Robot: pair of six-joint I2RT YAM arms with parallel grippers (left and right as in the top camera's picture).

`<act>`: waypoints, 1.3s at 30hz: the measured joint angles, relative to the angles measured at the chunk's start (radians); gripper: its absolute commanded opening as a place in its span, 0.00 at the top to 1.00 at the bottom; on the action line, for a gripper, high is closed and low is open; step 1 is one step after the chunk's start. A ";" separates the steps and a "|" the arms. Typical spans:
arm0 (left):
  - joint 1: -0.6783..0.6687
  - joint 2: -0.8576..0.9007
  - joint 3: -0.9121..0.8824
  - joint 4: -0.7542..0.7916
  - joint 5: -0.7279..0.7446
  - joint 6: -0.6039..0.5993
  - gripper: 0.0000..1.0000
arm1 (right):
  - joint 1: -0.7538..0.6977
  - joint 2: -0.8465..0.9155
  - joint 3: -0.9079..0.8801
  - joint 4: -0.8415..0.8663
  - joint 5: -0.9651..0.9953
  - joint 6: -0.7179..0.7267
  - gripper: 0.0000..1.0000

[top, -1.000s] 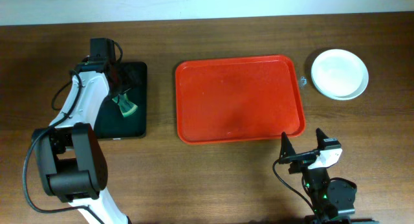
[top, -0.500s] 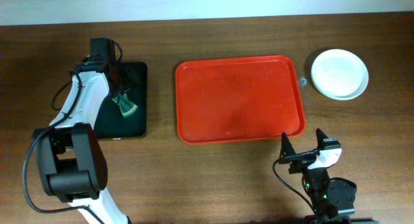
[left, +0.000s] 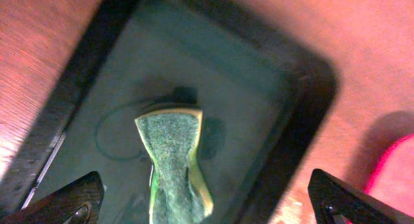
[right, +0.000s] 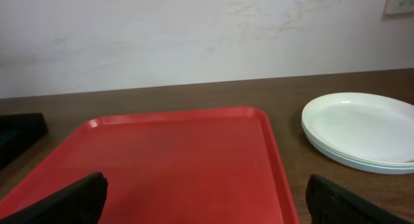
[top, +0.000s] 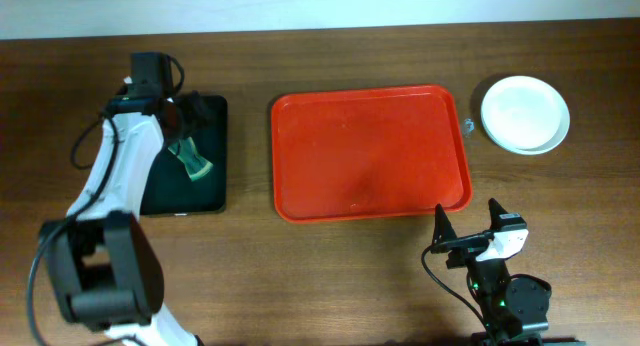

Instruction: Clean dirty plates on tray and stack at the side

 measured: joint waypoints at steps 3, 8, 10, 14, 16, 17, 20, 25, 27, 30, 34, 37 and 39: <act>-0.006 -0.171 0.000 0.001 0.000 0.000 0.01 | 0.000 0.000 0.000 0.000 0.000 0.000 0.01; -0.006 -0.418 0.001 -0.113 -0.001 0.000 0.01 | 0.000 0.000 0.000 0.000 0.000 0.000 0.02; -0.007 -0.554 0.000 -0.232 -0.006 0.000 0.01 | 0.000 -0.001 0.000 0.001 0.000 0.000 0.01; -0.008 -0.802 0.006 -0.446 -0.062 0.009 0.01 | 0.000 -0.001 0.000 0.000 0.000 0.000 0.01; -0.008 -0.843 0.005 -0.477 -0.090 0.058 0.01 | 0.000 -0.001 0.000 0.000 0.000 0.000 0.02; -0.013 -0.859 -0.010 -0.467 -0.097 0.095 0.01 | 0.000 -0.001 0.000 0.000 0.000 0.000 0.01; -0.049 -0.993 -0.157 -0.363 -0.106 0.166 0.01 | 0.000 -0.001 0.000 0.000 0.000 0.000 0.02; -0.055 -1.472 -0.651 -0.016 -0.082 0.269 0.01 | 0.000 -0.002 0.000 0.001 0.001 0.000 0.01; -0.055 -1.568 -0.785 0.035 -0.075 0.281 0.01 | 0.000 -0.002 0.000 0.000 0.002 0.000 0.01; -0.055 -1.644 -0.961 0.197 -0.014 0.292 0.01 | 0.000 -0.002 0.000 0.000 0.004 0.000 0.01; -0.055 -1.781 -1.192 0.573 0.086 0.294 0.01 | 0.000 -0.002 0.000 0.000 0.004 -0.001 0.01; -0.071 -1.845 -1.307 0.742 0.114 0.294 0.01 | 0.000 -0.002 0.000 0.000 0.004 0.000 0.01; -0.076 -1.865 -1.363 0.831 0.119 0.294 0.01 | 0.000 -0.002 0.000 0.000 0.004 0.000 0.01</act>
